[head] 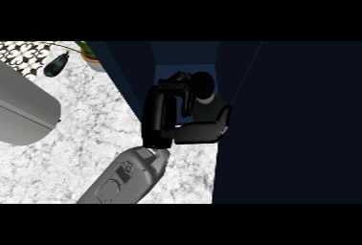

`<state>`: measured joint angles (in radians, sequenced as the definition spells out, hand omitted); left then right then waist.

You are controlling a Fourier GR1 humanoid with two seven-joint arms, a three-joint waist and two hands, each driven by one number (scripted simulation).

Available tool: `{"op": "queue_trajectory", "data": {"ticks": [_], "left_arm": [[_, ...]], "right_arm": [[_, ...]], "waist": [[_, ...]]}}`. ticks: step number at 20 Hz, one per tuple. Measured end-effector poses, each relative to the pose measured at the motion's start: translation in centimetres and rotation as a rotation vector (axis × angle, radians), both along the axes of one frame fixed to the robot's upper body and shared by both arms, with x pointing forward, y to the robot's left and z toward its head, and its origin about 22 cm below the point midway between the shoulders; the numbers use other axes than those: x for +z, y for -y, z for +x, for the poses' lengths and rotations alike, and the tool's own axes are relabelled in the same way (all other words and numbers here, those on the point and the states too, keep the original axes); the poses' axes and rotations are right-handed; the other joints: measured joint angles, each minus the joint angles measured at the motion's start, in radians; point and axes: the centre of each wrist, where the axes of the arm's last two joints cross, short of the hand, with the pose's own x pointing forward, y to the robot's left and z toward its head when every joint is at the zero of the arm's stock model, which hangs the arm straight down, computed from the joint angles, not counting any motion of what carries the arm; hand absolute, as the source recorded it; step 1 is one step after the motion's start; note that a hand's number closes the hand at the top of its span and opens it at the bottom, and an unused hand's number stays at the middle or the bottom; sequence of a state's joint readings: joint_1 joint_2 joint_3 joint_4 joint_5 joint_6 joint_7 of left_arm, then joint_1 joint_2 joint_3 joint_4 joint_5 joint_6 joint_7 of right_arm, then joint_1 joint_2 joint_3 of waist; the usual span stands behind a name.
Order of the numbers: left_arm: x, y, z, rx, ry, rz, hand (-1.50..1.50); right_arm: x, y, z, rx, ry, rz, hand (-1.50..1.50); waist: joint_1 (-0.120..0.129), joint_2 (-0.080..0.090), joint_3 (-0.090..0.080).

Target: Pick up the wine, place it into the cabinet and close the cabinet

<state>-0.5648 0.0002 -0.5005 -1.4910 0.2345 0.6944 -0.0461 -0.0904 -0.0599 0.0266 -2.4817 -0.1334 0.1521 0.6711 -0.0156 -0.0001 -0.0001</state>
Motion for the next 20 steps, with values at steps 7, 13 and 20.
{"op": "queue_trajectory", "data": {"ticks": [7, 13, 20], "left_arm": [[-2.2, -0.7, 1.0, 0.028, -0.019, -0.010, 1.50], [-5.2, -1.1, 1.8, 0.066, -0.018, 0.074, 1.50], [-7.0, -1.4, 2.8, 0.115, 0.012, 0.114, 1.50]], "right_arm": [[-0.1, 0.1, 0.2, -0.005, 0.010, 0.000, -1.50], [0.2, 0.0, 0.2, -0.006, 0.003, -0.003, -1.50], [-0.1, 0.2, 0.2, -0.016, 0.011, 0.002, -1.50]], "waist": [[0.004, 0.000, 0.000], [0.003, 0.000, 0.000], [0.003, 0.000, 0.000]]}}
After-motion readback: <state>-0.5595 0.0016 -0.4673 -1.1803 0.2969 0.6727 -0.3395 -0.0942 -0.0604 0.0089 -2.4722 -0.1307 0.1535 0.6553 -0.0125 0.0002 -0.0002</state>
